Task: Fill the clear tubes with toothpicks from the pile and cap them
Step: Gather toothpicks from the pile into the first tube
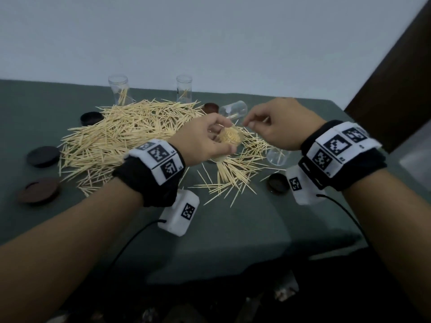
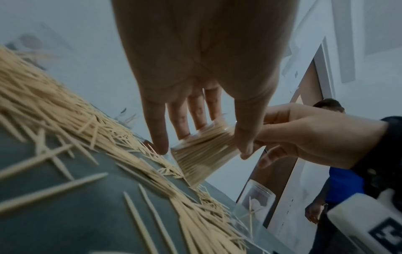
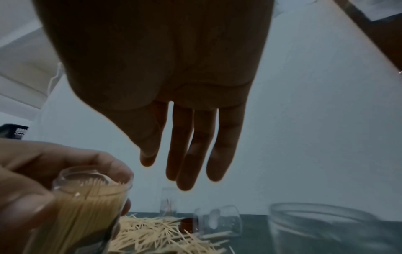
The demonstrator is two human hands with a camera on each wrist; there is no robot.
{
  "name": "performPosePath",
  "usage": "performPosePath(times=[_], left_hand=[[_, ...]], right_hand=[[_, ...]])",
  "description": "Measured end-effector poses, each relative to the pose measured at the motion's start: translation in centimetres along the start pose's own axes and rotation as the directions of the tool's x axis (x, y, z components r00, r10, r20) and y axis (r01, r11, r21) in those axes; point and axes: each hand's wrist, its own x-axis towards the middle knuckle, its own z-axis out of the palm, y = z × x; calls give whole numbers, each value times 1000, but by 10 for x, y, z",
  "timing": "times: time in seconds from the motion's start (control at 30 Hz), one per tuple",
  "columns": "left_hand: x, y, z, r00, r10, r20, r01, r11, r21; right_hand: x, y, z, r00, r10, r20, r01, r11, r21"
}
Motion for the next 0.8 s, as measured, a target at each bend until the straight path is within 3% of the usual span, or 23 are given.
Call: performPosePath(times=[0.3, 0.6, 0.7, 0.8], left_hand=[[10, 16, 31, 999, -36, 9, 35, 998, 45], [6, 20, 30, 998, -56, -9, 56, 992, 112], [5, 18, 25, 997, -70, -23, 73, 988, 133], [5, 17, 18, 997, -75, -34, 79, 984, 157]], right_hand=[[-35, 18, 15, 964, 222, 144, -203, 970, -136], [-45, 13, 33, 887, 344, 308, -248, 918, -311], [-39, 12, 31, 917, 302, 262, -225, 932, -285], [-34, 14, 22, 955, 246, 163, -233, 967, -99]])
